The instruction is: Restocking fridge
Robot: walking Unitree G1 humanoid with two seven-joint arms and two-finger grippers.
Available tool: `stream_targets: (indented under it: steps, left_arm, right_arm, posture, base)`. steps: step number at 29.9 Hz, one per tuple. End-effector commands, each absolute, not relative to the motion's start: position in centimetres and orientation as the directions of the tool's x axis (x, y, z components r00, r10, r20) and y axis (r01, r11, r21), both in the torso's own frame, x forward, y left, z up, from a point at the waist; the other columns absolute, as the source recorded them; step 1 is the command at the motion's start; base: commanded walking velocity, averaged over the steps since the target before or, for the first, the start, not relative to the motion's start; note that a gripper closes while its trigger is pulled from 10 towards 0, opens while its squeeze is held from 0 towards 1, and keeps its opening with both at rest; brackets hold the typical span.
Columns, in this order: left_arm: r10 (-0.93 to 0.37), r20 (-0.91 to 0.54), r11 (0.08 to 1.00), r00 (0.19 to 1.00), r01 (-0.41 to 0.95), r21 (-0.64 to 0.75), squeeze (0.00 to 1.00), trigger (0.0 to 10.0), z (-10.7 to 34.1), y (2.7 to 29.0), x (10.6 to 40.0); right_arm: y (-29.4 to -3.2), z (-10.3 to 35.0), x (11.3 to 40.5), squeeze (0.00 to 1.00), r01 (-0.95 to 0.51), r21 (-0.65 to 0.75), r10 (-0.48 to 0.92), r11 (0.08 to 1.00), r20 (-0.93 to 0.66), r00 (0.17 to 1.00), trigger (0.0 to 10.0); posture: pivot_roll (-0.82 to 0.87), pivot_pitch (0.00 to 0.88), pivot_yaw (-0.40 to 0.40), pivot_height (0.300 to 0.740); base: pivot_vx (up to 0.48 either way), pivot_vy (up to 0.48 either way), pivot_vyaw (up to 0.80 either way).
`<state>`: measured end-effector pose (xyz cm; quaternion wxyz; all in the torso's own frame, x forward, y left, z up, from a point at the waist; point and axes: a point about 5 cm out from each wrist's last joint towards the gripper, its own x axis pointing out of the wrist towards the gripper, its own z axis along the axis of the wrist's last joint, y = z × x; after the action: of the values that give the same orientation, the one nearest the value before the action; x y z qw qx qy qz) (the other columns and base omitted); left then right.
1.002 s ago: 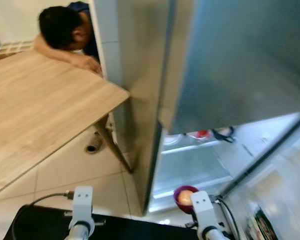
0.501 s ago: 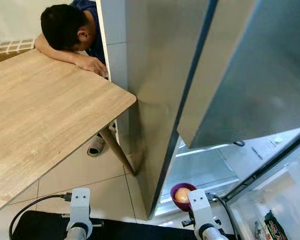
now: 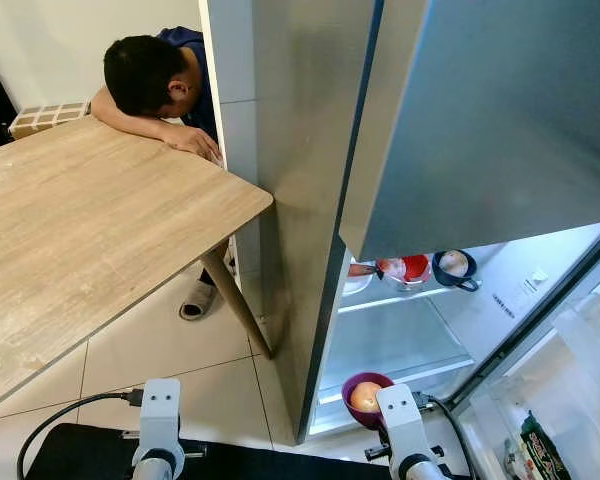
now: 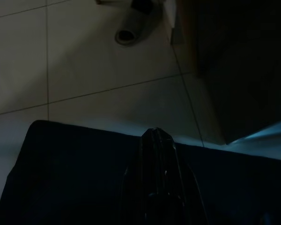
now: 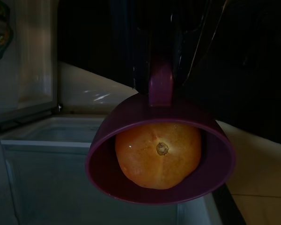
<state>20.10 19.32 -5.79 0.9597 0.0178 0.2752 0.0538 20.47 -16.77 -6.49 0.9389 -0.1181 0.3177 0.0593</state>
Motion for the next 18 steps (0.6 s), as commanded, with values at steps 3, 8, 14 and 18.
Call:
stream_targets:
  steps: [3,8,14,18]
  left_arm:
    - [0.143,-0.527,0.990,0.838,-0.132,0.058,0.00,10.0,-5.96,19.46,19.66]
    - [0.149,-0.518,0.989,0.842,-0.139,0.058,0.00,10.0,-5.83,19.65,19.75]
    - [0.146,-0.511,0.989,0.847,-0.134,0.060,0.00,10.0,-5.70,19.56,19.93]
    - [0.145,-0.508,0.989,0.849,-0.132,0.061,0.00,10.0,-5.67,19.51,19.98]
  right_arm:
    - [-16.93,-6.32,20.71,0.00,-0.175,-0.183,0.031,0.967,-0.602,0.798,10.0]
    - [-16.65,-6.15,20.93,0.00,-0.210,-0.193,0.058,0.958,-0.591,0.805,10.0]
    - [-16.50,-6.13,20.99,0.00,-0.208,-0.194,0.055,0.959,-0.589,0.806,10.0]
    - [-16.58,-6.17,20.96,0.00,-0.174,-0.175,0.038,0.969,-0.591,0.806,10.0]
  posture:
    - [-0.07,0.068,-0.008,0.731]
    - [-0.07,0.068,-0.007,0.731]
    - [-0.07,0.069,-0.006,0.731]
    - [-0.07,0.069,-0.008,0.731]
  base:
    - [0.000,-0.210,0.00]
    - [0.000,-0.328,0.00]
    - [0.000,-0.331,0.53]
    - [0.000,-0.330,0.00]
